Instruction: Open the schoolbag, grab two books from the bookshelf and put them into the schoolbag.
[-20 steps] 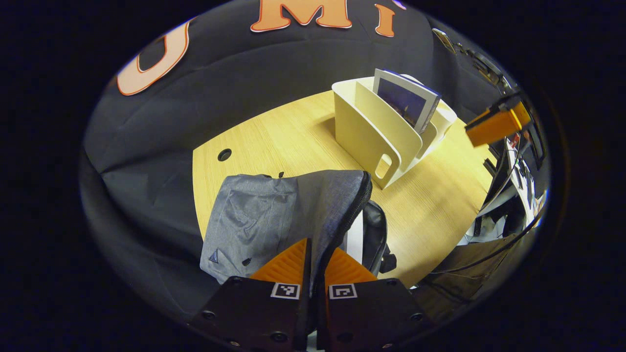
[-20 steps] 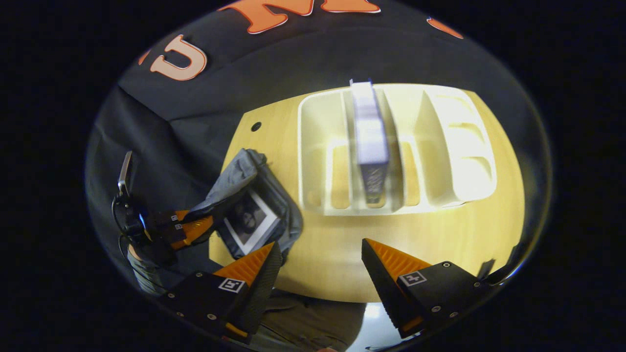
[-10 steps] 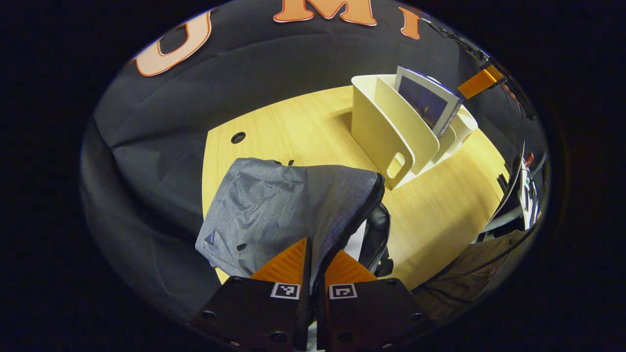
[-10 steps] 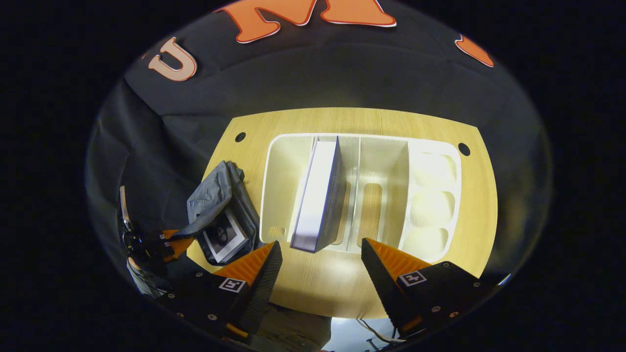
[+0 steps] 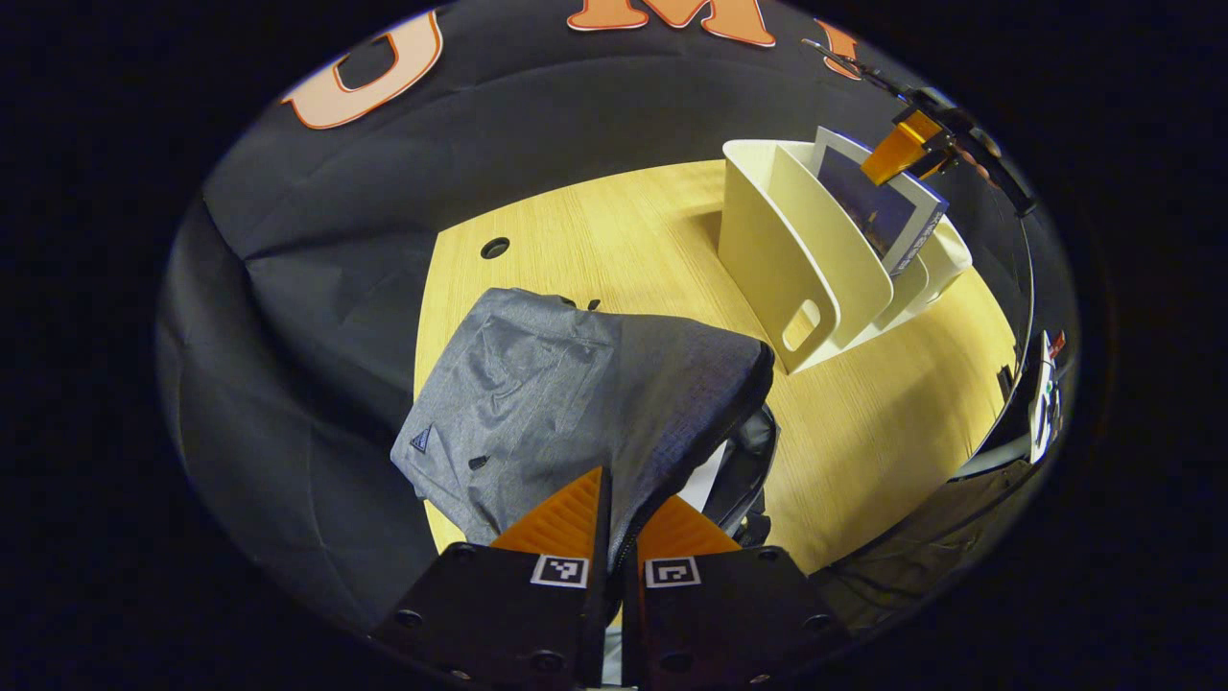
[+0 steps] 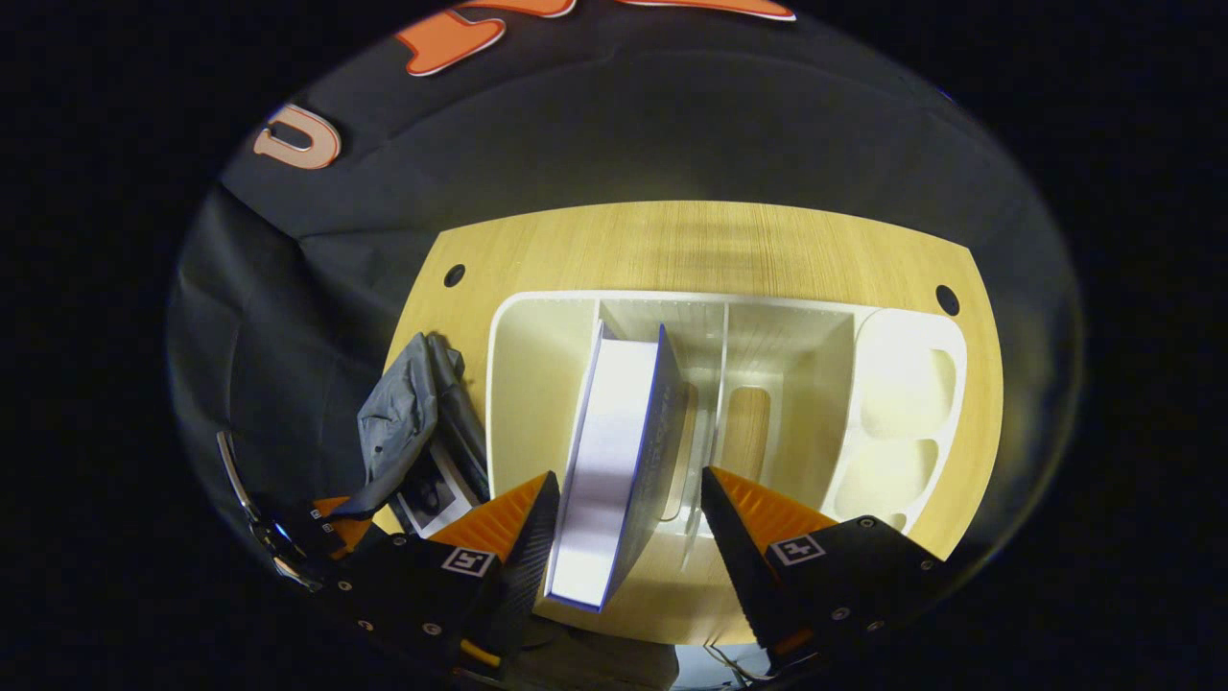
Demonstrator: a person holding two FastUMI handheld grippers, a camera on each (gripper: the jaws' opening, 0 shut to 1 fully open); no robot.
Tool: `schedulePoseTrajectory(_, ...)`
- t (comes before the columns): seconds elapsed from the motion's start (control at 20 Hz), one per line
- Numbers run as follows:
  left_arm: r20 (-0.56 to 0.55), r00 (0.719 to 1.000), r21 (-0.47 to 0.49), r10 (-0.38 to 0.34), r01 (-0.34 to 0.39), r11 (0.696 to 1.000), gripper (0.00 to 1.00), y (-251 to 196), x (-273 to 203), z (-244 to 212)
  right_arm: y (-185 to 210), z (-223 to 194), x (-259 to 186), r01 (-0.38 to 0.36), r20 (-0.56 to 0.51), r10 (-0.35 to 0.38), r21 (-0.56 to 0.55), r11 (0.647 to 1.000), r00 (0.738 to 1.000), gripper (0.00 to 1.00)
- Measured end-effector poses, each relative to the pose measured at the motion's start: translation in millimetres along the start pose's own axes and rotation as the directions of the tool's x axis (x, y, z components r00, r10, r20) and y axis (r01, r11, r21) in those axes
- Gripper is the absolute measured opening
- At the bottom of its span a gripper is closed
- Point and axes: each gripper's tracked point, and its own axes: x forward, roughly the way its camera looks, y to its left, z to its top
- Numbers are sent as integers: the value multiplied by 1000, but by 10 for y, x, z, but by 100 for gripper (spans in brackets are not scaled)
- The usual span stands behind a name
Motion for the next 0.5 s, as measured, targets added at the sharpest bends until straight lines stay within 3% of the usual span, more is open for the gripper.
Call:
schedulePoseTrajectory(0.15,-13,1000,-8,21,-21,1000,7,7,4,16,-35,37,131,8,-10,-9,-4,1000,1000,77)
schedulePoseTrajectory(0.2,-19,999,-11,25,-26,1000,7,2,-1,18,-73,39,163,13,-16,-13,-4,1000,1000,64)
schedulePoseTrajectory(0.3,-30,999,-13,30,-30,999,7,-7,5,16,-121,63,196,29,-19,-29,12,1000,999,60)
schedulePoseTrajectory(0.35,-34,999,-14,32,-33,999,7,-4,-4,16,-153,86,215,37,-13,-37,24,999,999,46)
schedulePoseTrajectory(0.4,-40,999,-14,33,-33,999,7,0,-2,30,-201,114,225,53,-7,-53,36,998,999,53)
schedulePoseTrajectory(0.45,-42,998,-16,37,-37,999,7,4,-1,29,-274,148,213,71,1,-71,50,996,997,36)
schedulePoseTrajectory(0.5,-42,999,-15,35,-36,999,7,2,-1,44,-265,149,222,61,4,-62,70,996,998,42)
